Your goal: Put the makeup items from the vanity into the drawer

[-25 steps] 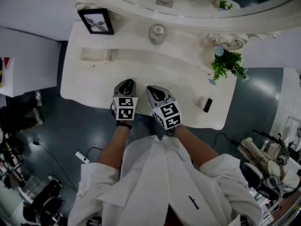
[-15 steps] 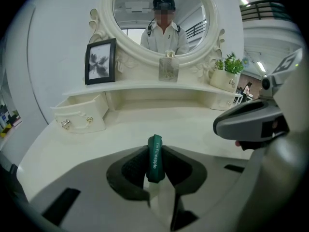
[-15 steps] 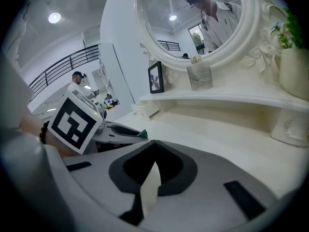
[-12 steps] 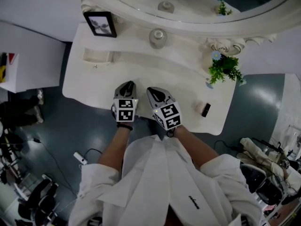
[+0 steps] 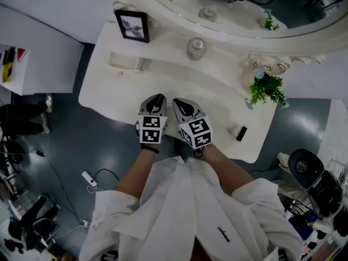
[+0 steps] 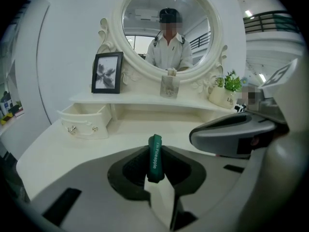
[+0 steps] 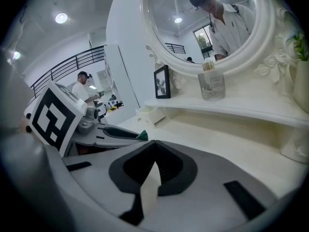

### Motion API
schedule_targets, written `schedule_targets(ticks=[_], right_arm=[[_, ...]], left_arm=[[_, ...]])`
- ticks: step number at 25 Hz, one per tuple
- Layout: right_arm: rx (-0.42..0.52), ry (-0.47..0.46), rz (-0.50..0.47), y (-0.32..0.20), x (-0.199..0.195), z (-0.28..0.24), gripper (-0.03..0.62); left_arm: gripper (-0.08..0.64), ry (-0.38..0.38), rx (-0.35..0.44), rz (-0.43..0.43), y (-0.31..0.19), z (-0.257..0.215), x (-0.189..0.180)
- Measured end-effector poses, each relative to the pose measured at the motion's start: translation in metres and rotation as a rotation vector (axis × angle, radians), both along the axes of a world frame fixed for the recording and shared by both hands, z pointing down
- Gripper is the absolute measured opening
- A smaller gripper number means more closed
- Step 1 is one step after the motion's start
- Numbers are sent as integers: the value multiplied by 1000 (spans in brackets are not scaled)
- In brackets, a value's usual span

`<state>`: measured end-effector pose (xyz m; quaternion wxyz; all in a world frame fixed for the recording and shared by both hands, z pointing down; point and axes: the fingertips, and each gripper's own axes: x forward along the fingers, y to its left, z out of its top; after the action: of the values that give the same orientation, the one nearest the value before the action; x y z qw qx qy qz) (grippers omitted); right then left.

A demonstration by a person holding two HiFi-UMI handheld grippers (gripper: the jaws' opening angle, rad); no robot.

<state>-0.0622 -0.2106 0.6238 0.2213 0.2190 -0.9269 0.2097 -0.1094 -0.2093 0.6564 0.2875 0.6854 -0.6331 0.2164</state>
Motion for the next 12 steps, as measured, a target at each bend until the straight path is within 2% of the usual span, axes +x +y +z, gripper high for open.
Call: schedule_targets(ticks=[12], right_arm=[[45, -9, -15, -14, -77, -22, 17]], left_arm=[[87, 18, 82, -20, -16, -35, -68]])
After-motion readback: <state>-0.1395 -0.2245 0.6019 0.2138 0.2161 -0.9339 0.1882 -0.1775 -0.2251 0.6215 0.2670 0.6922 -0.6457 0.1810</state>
